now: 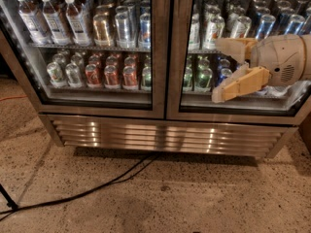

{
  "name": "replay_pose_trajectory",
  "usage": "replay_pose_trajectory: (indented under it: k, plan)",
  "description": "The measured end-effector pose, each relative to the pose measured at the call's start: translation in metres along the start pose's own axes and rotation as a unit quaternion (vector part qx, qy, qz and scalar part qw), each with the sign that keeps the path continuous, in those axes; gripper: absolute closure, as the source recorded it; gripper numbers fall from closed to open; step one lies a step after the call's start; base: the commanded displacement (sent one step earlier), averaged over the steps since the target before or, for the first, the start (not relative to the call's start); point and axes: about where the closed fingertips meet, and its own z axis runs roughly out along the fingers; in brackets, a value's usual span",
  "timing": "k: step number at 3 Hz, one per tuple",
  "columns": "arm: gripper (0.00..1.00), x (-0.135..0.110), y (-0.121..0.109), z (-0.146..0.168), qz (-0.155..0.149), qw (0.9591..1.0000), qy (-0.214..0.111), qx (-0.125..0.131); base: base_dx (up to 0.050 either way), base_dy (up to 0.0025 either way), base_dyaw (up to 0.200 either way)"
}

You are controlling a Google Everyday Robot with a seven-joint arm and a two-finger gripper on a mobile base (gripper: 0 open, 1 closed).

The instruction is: Open left fridge door

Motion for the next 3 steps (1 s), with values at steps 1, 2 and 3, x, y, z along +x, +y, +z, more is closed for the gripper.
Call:
replay_pose_trajectory:
  k: [1, 2, 3]
  plan:
    - [0.00, -0.003, 0.002, 0.001, 0.010, 0.9988, -0.038, -0.030, 0.000, 0.00000, 0.000]
    - [0.00, -0.019, 0.009, -0.001, 0.003, 0.9875, -0.131, -0.087, 0.000, 0.00000, 0.000]
    - [0.00, -0.022, 0.009, 0.002, 0.007, 0.9857, -0.140, -0.093, 0.000, 0.00000, 0.000]
